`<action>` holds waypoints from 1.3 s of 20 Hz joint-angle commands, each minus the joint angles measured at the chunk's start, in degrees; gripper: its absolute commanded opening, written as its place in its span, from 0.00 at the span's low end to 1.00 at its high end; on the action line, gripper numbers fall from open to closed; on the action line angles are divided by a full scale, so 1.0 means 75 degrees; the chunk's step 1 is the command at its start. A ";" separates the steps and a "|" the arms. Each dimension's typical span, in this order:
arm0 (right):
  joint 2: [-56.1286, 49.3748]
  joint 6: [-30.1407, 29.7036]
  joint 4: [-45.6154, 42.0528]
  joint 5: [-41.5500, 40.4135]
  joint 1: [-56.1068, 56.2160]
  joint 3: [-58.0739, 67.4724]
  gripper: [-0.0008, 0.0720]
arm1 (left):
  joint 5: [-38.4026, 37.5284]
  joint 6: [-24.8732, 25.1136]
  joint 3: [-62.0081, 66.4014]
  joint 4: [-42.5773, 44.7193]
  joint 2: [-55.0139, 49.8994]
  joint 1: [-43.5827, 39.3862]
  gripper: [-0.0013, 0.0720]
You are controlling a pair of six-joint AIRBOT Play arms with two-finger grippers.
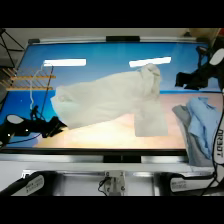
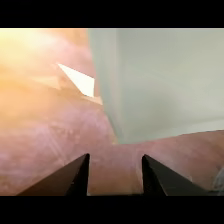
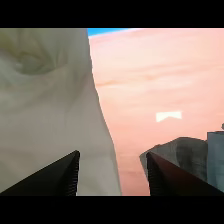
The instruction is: Fold the shirts.
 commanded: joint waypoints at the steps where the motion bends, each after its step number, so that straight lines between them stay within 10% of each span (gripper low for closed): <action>1: -0.0047 -0.0090 0.0009 -0.0026 0.0169 0.0000 0.75 | 0.0883 -0.0114 -0.0277 -0.0262 -0.0085 -0.0571 0.55; 6: -0.0102 -0.0111 0.0023 0.0023 0.0169 0.0000 0.75 | 0.1903 -0.0609 -0.0277 -0.0399 -0.0484 -0.0985 0.52; 10: -0.0102 -0.0137 0.0020 0.0035 0.0166 0.0000 0.75 | 0.1696 -0.0452 -0.0239 -0.0396 -0.0484 -0.1003 0.05; 18: -0.1131 -0.0402 0.1545 0.0714 -0.0201 0.0000 0.75 | 0.1029 0.0000 -0.0230 -0.0082 0.0898 -0.0991 0.06; 26: -0.2716 -0.1008 0.2433 -0.1408 -0.0076 0.0000 0.75 | 0.0860 -0.0023 -0.0230 -0.0082 0.1207 -0.0994 0.06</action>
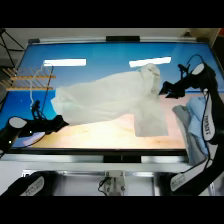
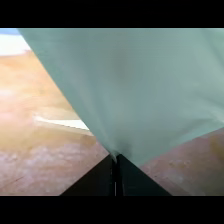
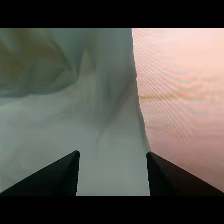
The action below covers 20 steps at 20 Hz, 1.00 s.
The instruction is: Fold the shirts.
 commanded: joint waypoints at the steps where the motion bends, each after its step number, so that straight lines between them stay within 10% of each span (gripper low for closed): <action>1: -0.0545 -0.0560 0.0181 -0.0973 0.0248 0.0000 0.71 | -0.0020 0.0003 0.0006 0.0017 0.0070 -0.0006 0.06; 7: -0.0740 -0.0542 -0.1256 -0.1577 0.0799 0.0000 0.71 | 0.0090 0.0009 0.0006 0.0017 0.0070 -0.0006 0.06; 10: -0.0758 -0.0431 -0.1413 -0.1443 0.0877 0.0003 0.10 | 0.0172 0.0012 0.0006 0.0017 0.0070 -0.0006 0.06; 20: 0.4028 -0.0560 -0.0947 -0.1096 0.0880 0.0714 0.10 | -0.0128 0.1008 0.5537 0.0396 0.1958 0.0522 0.05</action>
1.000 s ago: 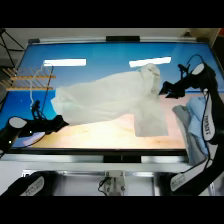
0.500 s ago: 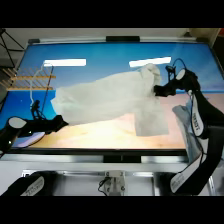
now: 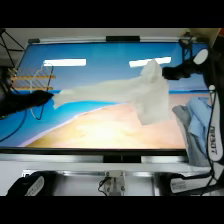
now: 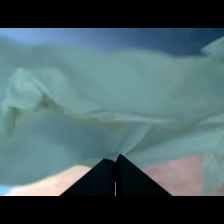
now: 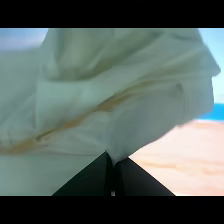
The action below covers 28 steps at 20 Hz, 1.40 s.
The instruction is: Fold the shirts.
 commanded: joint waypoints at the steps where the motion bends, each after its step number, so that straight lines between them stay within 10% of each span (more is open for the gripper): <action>1: 0.2372 -0.0006 0.0160 -0.0242 0.0003 0.0507 0.10 | 0.0020 0.0157 0.3101 0.0388 0.0784 0.0548 0.05; 6: 0.5525 -0.0003 0.0152 -0.1754 0.0003 0.0644 0.10 | 0.0009 -0.0434 0.6111 0.1317 0.1405 0.1883 0.05; 13: 0.6892 0.0006 0.0061 -0.2451 0.0003 0.0644 0.10 | -0.1084 -0.0740 0.6187 0.2326 0.1982 0.2512 0.05; 28: 0.1297 0.0959 -0.0047 -0.3086 0.0003 0.0644 0.10 | -0.0271 -0.0560 0.6149 0.1457 -0.3660 0.1358 0.05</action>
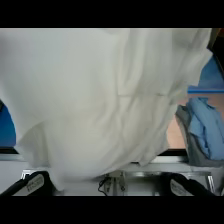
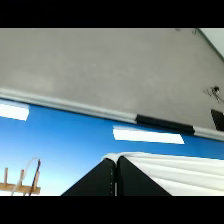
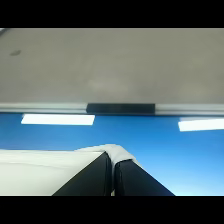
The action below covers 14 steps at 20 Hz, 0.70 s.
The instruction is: Fold the shirts.
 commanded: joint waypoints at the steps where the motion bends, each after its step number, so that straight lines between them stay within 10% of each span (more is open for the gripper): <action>1: -0.1845 0.0469 -0.0189 -0.0898 -0.0012 0.0006 0.10 | 0.0597 0.0157 0.0009 -0.0023 -0.1894 -0.0720 0.06; 8: -0.4328 0.1174 0.0417 -0.1297 -0.0012 0.0003 0.10 | 0.1813 0.0154 0.0009 -0.0015 -0.4334 -0.1964 0.06; 14: -0.5056 0.1501 0.0659 -0.0498 -0.0003 0.0006 0.12 | 0.0711 -0.0557 0.0009 -0.0023 -0.5202 -0.2107 0.15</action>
